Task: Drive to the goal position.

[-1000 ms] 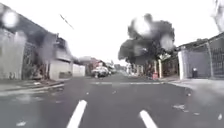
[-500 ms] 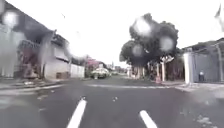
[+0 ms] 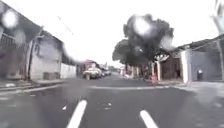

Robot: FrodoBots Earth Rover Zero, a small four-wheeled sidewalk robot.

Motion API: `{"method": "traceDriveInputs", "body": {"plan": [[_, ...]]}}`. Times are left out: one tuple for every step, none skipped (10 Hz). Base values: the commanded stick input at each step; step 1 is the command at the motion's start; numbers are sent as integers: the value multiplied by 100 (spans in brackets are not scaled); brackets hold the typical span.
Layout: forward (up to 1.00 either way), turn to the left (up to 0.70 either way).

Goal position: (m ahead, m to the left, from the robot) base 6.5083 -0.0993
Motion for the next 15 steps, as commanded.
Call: {"method": "traceDriveInputs", "body": {"plan": [[100, 17], [100, 13], [100, -31], [100, -40], [100, -40], [100, -40], [100, -40], [100, -40], [100, -40], [100, -40], [100, -27], [100, 5], [100, 12], [100, 14], [100, 8]]}}
